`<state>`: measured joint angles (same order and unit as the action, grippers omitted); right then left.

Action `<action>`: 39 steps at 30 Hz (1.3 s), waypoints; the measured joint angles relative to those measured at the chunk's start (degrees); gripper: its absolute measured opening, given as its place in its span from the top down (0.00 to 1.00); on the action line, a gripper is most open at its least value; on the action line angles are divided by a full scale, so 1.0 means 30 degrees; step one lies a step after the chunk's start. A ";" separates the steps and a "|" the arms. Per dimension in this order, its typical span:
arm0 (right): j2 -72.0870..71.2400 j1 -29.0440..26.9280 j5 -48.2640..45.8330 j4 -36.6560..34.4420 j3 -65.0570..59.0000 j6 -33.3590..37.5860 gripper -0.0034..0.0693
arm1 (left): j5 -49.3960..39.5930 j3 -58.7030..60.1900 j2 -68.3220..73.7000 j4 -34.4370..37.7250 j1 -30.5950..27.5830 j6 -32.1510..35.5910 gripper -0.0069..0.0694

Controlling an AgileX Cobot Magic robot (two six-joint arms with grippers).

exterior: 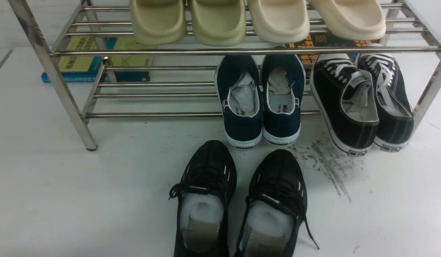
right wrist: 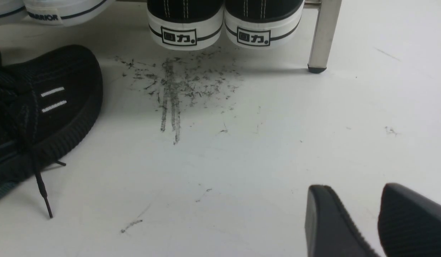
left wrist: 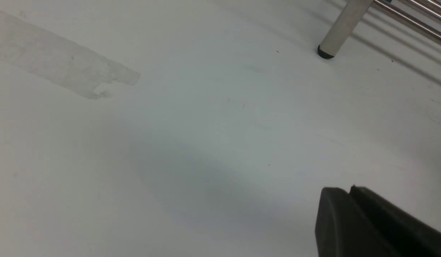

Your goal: Take the shoes off the shelf with your hand on the white table.

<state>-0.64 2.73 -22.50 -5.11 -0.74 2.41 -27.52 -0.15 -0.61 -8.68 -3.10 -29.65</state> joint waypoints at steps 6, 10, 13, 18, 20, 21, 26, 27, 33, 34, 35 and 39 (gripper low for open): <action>0.0000 0.0000 0.0000 0.0000 0.0000 0.0000 0.63 | 0.0489 0.0101 0.0000 -0.0063 0.0000 0.1116 0.82; 0.0000 0.0000 0.0000 0.0000 0.0000 0.0000 0.63 | 0.0492 0.0101 0.0000 -0.0063 0.0000 0.1193 0.82; 0.0000 0.0000 0.0000 0.0000 0.0000 0.0000 0.63 | 0.0492 0.0101 0.0000 -0.0063 0.0000 0.1193 0.82; 0.0000 0.0000 0.0000 0.0000 0.0000 0.0000 0.63 | 0.0492 0.0101 0.0000 -0.0063 0.0000 0.1213 0.81; 0.0000 0.0000 0.0000 0.0000 0.0000 0.0000 0.63 | 0.0492 0.0101 0.0000 -0.0063 0.0000 0.1213 0.81; 0.0000 0.0000 0.0000 0.0000 0.0000 0.0000 0.63 | 0.0492 0.0101 0.0000 -0.0063 0.0000 0.1213 0.81; 0.0000 0.0000 0.0000 0.0000 0.0000 0.0000 0.63 | 0.0507 0.0101 0.0000 -0.0063 0.0000 0.1250 0.80; 0.0000 0.0000 0.0000 0.0000 0.0000 0.0000 0.63 | 0.0507 0.0101 0.0000 -0.0063 0.0000 0.1247 0.80; 0.0000 0.0000 0.0000 0.0000 0.0000 0.0000 0.63 | 0.0507 0.0101 0.0000 -0.0063 0.0000 0.1247 0.79; 0.0000 0.0000 0.0000 0.0000 0.0000 0.0000 0.63 | 0.0507 0.0101 0.0000 -0.0063 0.0000 0.1247 0.79; 0.0000 0.0000 0.0000 0.0000 0.0000 0.0000 0.63 | 0.0507 0.0101 0.0000 -0.0063 0.0000 0.1247 0.79; 0.0000 0.0000 0.0000 0.0000 0.0000 0.0000 0.63 | 0.0507 0.0101 0.0000 -0.0063 0.0000 0.1247 0.78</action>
<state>-0.64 2.73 -22.50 -5.11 -0.74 2.41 -26.00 0.16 -0.61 -8.87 -3.10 -25.91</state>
